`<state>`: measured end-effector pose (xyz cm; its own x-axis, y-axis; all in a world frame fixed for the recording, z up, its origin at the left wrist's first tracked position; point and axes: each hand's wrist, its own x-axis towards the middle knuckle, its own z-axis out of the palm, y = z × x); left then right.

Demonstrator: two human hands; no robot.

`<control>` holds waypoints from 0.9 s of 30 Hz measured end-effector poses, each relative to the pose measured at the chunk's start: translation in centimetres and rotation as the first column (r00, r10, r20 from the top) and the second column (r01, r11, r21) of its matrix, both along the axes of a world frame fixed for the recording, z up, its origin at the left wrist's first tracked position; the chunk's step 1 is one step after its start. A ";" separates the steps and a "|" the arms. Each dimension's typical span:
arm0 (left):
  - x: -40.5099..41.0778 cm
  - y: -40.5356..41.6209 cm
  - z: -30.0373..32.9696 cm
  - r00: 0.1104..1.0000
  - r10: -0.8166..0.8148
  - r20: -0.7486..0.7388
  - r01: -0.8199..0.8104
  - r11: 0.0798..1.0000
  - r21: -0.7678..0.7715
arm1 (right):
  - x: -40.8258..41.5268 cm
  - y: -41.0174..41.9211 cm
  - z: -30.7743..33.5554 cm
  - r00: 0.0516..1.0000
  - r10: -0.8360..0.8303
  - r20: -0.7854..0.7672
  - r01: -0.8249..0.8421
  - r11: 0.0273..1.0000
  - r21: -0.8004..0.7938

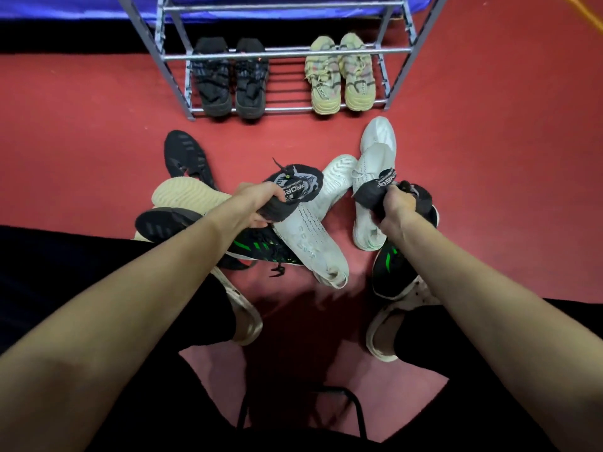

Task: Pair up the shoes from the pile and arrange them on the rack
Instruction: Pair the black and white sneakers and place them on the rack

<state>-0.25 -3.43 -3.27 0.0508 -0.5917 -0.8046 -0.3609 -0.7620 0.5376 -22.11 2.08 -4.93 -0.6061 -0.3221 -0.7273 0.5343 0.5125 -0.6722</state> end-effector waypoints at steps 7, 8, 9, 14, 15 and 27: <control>-0.2 0.3 2.6 0.963 0.190 -0.191 -0.155 0.971 0.183 | 0.4 0.6 3.8 0.936 0.285 -0.208 -0.308 0.947 -0.089; 0.0 0.4 3.2 0.942 0.230 -0.244 -0.172 0.956 0.237 | 0.7 0.4 4.6 0.913 0.328 -0.242 -0.359 0.928 -0.097; 0.3 0.4 3.7 0.910 0.282 -0.304 -0.200 0.940 0.276 | 0.9 0.2 5.1 0.888 0.363 -0.283 -0.406 0.907 -0.111; 2.9 -1.1 6.6 0.750 0.392 -0.533 -0.267 0.916 0.298 | 3.0 -1.6 7.9 0.846 0.407 -0.343 -0.499 0.831 -0.246; 3.6 -1.9 7.2 0.751 0.383 -0.538 -0.273 0.922 0.275 | 3.4 -2.2 8.2 0.838 0.416 -0.353 -0.517 0.813 -0.269; 8.9 -13.0 9.9 0.796 0.365 -0.484 -0.398 0.917 0.037 | 9.4 -14.2 8.4 0.713 0.488 -0.504 -0.669 0.688 -0.281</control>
